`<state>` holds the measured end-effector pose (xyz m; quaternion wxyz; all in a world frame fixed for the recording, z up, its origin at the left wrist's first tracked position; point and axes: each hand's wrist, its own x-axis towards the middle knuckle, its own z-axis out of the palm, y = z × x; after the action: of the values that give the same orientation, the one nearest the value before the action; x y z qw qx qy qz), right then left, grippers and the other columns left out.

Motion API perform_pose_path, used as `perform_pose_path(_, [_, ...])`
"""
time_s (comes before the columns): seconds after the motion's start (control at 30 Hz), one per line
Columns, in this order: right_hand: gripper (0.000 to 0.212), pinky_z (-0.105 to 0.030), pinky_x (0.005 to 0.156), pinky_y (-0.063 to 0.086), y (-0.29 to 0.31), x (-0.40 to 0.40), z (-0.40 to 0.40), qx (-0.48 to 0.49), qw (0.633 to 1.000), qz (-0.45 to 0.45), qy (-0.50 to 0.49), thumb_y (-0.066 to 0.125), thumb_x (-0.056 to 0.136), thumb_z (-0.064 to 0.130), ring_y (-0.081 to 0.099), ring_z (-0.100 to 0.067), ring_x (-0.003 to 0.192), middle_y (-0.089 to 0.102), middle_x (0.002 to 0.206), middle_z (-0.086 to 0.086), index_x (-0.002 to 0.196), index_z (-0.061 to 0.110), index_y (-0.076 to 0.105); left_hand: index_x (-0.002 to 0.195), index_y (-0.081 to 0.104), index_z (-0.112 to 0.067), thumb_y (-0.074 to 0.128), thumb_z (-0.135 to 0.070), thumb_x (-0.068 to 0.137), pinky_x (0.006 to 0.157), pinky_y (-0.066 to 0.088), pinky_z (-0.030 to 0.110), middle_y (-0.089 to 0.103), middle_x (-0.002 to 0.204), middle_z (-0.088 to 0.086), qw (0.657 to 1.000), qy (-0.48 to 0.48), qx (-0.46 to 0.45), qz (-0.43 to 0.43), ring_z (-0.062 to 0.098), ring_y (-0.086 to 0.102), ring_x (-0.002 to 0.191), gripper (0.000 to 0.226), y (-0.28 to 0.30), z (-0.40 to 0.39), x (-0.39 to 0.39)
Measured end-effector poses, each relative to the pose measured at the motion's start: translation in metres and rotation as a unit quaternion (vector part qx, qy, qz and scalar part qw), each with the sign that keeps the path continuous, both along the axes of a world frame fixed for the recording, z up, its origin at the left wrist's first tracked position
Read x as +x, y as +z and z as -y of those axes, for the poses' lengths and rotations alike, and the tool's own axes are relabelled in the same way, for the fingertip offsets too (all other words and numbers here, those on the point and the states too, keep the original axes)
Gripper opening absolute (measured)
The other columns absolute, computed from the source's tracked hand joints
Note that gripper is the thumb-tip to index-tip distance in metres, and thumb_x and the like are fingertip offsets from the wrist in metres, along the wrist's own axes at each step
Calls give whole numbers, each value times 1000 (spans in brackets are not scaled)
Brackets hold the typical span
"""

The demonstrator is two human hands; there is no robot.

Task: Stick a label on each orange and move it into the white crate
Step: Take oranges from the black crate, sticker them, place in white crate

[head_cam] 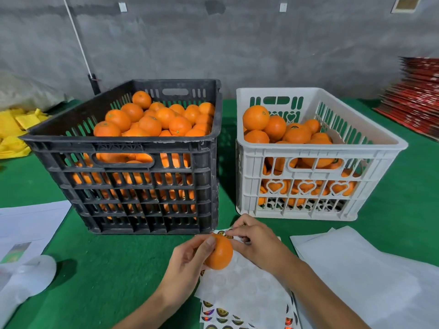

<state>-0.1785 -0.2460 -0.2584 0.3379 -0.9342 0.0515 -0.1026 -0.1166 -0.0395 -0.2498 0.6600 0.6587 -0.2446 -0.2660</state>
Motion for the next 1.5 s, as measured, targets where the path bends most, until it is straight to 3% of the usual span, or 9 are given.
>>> perform_pose_path(0.37, [24,-39,79,50,6,-1,-6,-107,994,-13,-13,54,105,33,56,-16,90,53,103,5,107,21,75,113,76,-46,60,-68,84,85,57,19,78,115,-6,1000,0,7,2,11,72,108,40,-2,1,1])
perform_pose_path(0.47, [18,-39,81,50,8,0,-7,-57,997,-7,-57,55,104,23,57,-17,89,52,100,5,97,17,71,112,76,-49,60,-70,82,84,59,22,78,114,-7,1000,7,3,-16,12,73,109,40,-1,2,2])
perform_pose_path(0.63, [13,-32,79,51,27,-8,-16,52,982,142,-113,61,103,21,60,-12,91,59,99,8,97,15,71,112,80,-37,64,-71,86,82,61,26,78,102,-8,996,22,-16,-86,32,76,103,45,3,3,3])
perform_pose_path(0.77, [7,-32,65,52,37,-18,-36,-23,973,229,1,65,100,21,60,-13,81,57,98,12,96,17,70,111,81,-19,69,-62,93,87,64,42,73,84,-4,992,26,-42,-117,27,77,90,48,8,3,6])
perform_pose_path(0.9, [21,-30,71,55,44,-22,-48,-50,956,288,-9,56,105,28,61,-8,94,58,111,10,113,17,72,110,81,-12,72,-58,93,83,65,45,73,104,21,987,56,-86,-124,36,75,100,50,25,3,5])
perform_pose_path(1.1, [61,-26,103,49,99,-27,-44,-254,890,367,-95,60,97,50,58,-16,125,58,142,-5,142,8,58,110,78,-31,76,-60,87,79,65,34,77,106,1,988,60,-133,58,24,77,97,38,117,32,-8])
perform_pose_path(1.3, [54,-41,107,47,172,-20,15,-332,823,390,-247,68,99,29,59,-31,127,60,142,-15,144,2,55,150,53,-23,64,-37,104,105,55,30,72,130,-4,965,-13,-60,254,3,70,115,50,204,97,0])
perform_pose_path(1.4, [43,-49,110,47,191,-5,50,-364,826,324,-284,72,96,18,56,-37,133,55,148,-19,136,6,63,141,61,-22,64,-37,103,109,51,33,63,135,-5,909,58,-22,413,6,61,122,40,232,110,28])
perform_pose_path(1.5, [28,-49,111,46,190,13,71,-409,840,272,-229,72,94,15,53,-36,136,54,149,-17,122,9,72,127,68,-19,63,-36,102,98,46,30,65,126,0,835,136,83,527,16,60,119,31,247,99,79])
